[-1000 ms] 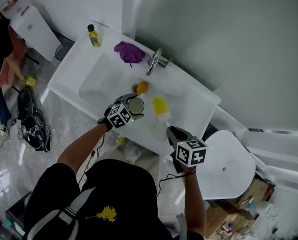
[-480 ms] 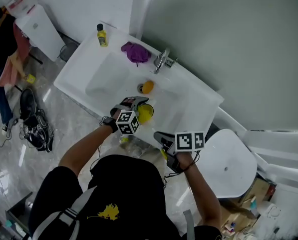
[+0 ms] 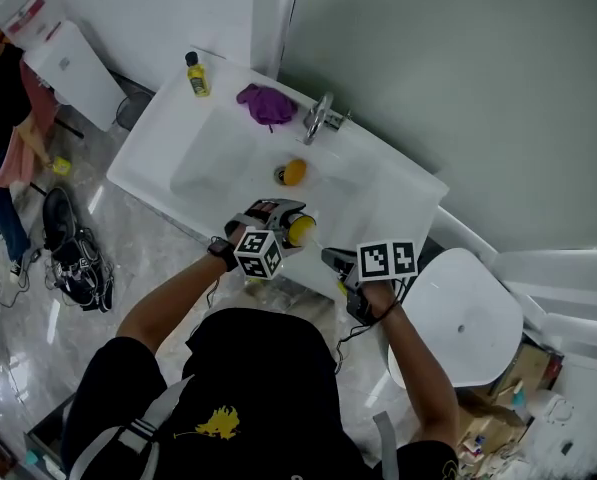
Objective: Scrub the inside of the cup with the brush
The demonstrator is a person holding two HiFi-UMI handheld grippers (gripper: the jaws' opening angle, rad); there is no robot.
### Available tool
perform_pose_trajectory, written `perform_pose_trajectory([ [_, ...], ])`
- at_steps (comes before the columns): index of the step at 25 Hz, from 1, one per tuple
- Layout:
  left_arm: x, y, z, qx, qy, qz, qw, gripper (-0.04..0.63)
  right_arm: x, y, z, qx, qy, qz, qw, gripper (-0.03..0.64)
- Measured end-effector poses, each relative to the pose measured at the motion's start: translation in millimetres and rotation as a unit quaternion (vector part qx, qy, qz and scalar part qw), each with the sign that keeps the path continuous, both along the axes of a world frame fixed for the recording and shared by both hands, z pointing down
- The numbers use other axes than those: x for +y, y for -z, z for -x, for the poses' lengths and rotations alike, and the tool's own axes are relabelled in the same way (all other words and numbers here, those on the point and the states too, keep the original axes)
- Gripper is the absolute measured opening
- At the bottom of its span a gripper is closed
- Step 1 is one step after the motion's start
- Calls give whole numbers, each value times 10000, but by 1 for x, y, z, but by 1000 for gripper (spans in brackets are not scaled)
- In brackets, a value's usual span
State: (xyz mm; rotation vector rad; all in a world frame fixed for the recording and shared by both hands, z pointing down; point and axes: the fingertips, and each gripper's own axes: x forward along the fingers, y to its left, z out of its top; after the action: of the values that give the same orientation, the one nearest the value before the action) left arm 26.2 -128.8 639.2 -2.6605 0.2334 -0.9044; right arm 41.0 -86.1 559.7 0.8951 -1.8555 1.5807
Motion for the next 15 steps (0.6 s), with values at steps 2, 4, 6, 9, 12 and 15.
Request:
perform_pose_trajectory([
  [2, 4, 1, 1, -7, 1, 48, 10000, 428, 8, -6, 1, -27, -70, 54, 10000, 64],
  [4, 8, -4, 2, 35, 17, 193, 9998, 426, 18, -9, 8, -72, -24, 117, 9999, 64],
  [6, 12, -13, 3, -2, -24, 291, 9996, 425, 26, -10, 16, 65, 246, 79, 9996, 64],
  [9, 23, -23, 1, -145, -293, 244, 9992, 423, 20, -6, 13, 559, 845, -189, 9947, 66],
  [12, 23, -17, 0, -36, -332, 251, 9991, 423, 11, -9, -3, 678, 1026, -206, 9922, 64],
  [15, 15, -14, 2, -28, -263, 238, 9994, 423, 13, -13, -5, 548, 1008, -115, 9933, 64],
])
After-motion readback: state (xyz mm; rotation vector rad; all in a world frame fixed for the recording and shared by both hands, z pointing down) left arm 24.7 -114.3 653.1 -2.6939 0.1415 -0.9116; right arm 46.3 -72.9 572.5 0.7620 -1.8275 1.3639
